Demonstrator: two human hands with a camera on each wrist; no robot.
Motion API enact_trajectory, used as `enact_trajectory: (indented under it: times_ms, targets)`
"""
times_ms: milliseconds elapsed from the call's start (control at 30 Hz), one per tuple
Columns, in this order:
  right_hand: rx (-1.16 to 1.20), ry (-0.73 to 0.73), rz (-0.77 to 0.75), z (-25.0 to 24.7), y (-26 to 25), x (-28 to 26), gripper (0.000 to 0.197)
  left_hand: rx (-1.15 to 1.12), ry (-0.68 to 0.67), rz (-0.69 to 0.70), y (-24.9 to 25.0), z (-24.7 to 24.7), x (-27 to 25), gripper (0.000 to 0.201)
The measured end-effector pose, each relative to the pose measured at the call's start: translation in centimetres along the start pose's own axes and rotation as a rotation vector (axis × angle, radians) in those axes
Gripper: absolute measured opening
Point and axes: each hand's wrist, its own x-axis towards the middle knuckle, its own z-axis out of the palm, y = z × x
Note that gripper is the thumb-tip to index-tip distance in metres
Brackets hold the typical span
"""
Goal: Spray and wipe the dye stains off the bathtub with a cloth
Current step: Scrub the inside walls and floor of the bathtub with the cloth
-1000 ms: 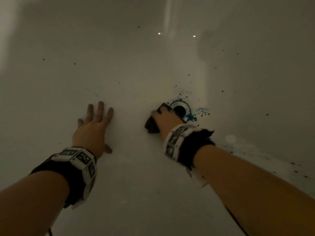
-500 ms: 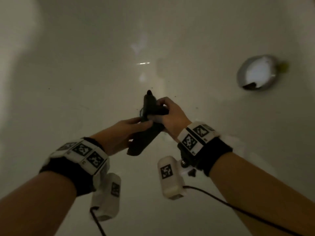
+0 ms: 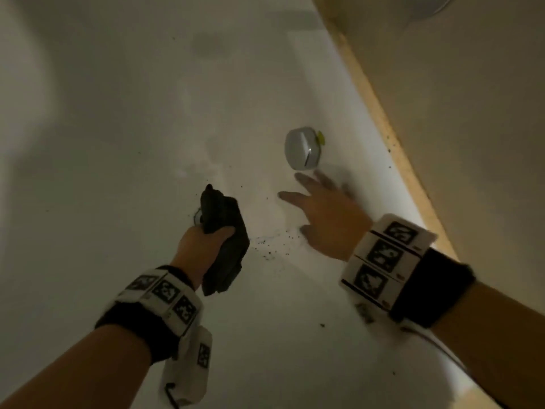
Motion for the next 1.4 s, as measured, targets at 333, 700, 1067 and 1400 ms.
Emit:
enact_trajectory:
  times_ms: [333, 700, 1067, 1400]
  targets:
    - [-0.215, -0.095, -0.058, -0.9, 8.8, -5.1, 0.083, 0.137, 0.037, 0.393, 5.6, 14.1, -1.5, 0.062]
    - [0.169, -0.066, -0.11, -0.4, 11.5, -4.8, 0.017, 0.66, -0.572, 0.544, -2.2, 13.5, -7.3, 0.055]
    - [0.214, -0.091, -0.062, -1.1, 11.6, -4.4, 0.025, 1.227, -0.727, 0.283, -3.8, 6.6, -4.6, 0.051]
    - [0.239, -0.155, 0.056, -2.1, 10.9, -3.9, 0.041, 0.98, -0.881, 0.692, 0.4, 9.5, -12.8, 0.067]
